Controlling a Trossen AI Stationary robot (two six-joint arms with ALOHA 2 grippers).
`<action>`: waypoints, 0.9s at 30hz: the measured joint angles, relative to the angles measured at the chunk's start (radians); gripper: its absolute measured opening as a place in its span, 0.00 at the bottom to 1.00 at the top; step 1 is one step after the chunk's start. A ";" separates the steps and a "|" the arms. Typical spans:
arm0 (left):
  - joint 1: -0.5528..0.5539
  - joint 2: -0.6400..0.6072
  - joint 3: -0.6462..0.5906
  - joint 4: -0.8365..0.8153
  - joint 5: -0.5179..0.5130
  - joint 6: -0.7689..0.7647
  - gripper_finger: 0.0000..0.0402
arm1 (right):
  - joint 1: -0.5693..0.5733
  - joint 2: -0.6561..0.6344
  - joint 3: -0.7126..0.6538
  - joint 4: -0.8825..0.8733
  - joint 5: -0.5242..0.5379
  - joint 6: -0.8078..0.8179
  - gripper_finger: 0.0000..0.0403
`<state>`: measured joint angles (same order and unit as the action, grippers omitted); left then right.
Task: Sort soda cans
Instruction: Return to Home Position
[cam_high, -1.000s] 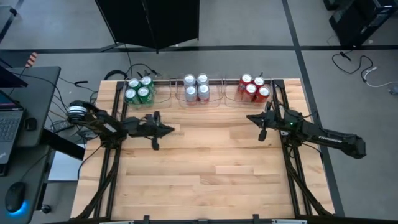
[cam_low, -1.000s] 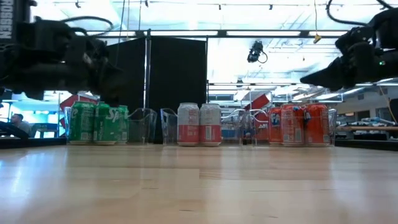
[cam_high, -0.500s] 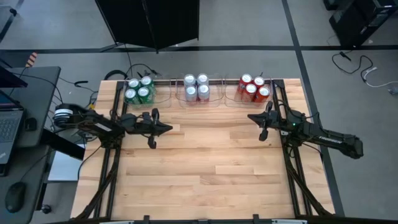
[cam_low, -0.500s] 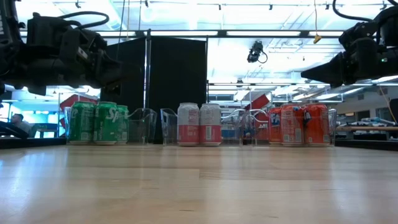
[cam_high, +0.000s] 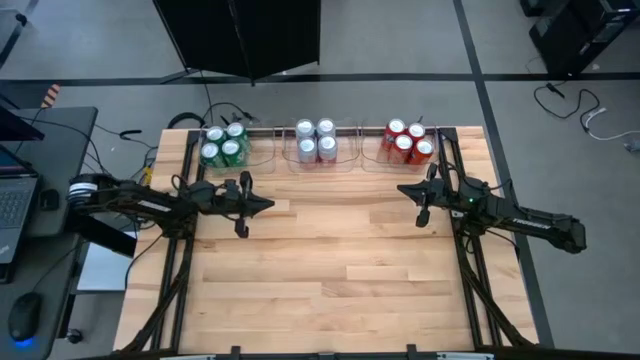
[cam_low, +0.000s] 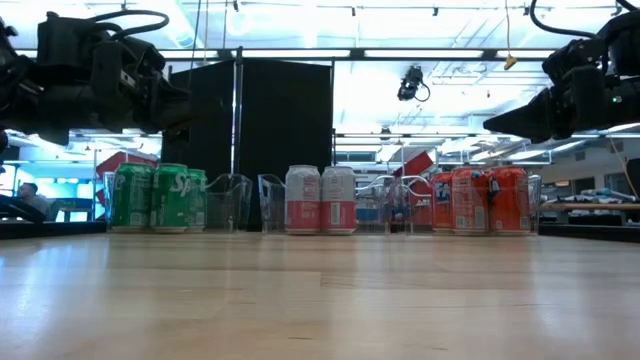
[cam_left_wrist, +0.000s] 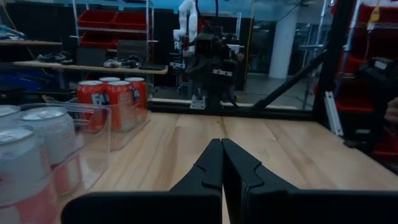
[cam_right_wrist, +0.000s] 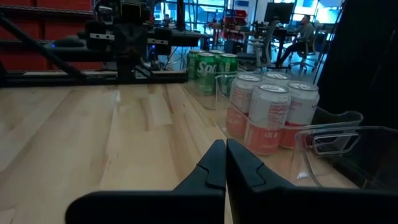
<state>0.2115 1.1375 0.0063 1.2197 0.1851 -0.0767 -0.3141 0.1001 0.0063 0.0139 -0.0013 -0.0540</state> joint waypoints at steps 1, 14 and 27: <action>0.000 -0.024 0.000 -0.026 -0.007 0.006 0.00 | 0.000 0.000 0.000 0.000 0.000 -0.002 0.00; 0.000 -0.438 0.000 -0.454 -0.037 0.036 0.00 | 0.000 0.000 0.000 0.000 0.000 -0.009 0.00; 0.000 -0.794 0.000 -0.765 -0.122 0.076 0.00 | 0.000 0.000 0.000 0.000 -0.007 -0.006 0.00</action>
<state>0.2115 0.3431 0.0063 0.4542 0.0634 -0.0008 -0.3141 0.1001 0.0063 0.0143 -0.0086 -0.0601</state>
